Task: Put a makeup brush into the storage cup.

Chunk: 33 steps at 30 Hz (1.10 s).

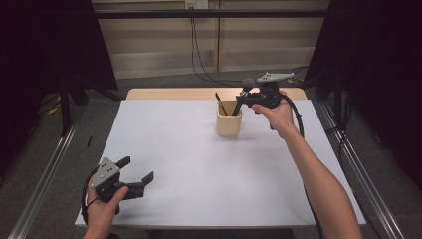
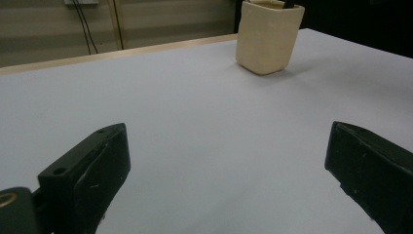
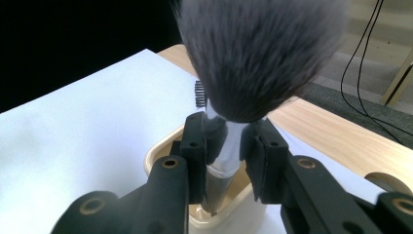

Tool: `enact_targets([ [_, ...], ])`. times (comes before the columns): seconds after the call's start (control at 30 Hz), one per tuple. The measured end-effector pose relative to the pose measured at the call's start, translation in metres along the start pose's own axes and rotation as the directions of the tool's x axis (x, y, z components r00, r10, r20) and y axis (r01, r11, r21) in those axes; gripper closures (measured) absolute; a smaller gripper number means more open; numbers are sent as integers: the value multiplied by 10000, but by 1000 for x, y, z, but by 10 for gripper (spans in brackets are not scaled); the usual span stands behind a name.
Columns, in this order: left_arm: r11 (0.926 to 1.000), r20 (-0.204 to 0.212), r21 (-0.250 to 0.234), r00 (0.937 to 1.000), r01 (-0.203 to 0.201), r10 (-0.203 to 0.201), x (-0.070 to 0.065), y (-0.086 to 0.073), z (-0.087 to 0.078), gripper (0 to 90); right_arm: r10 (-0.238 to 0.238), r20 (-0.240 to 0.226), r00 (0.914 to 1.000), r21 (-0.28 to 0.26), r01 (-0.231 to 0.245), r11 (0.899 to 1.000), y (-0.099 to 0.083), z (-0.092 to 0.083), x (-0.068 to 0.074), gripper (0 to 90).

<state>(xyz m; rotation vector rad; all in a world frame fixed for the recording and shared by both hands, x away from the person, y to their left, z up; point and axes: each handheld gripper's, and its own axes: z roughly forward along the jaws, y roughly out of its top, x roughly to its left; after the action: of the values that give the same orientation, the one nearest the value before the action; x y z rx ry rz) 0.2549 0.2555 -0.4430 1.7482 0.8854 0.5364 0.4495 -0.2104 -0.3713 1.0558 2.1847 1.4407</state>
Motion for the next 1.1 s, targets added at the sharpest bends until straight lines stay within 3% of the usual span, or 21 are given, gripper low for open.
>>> enact_targets([
  [1.1,9999,41,24,9999,-144,144,0,0,-1,33,434,-79,9990,145,-433,9990,-21,19,-4,716],
])
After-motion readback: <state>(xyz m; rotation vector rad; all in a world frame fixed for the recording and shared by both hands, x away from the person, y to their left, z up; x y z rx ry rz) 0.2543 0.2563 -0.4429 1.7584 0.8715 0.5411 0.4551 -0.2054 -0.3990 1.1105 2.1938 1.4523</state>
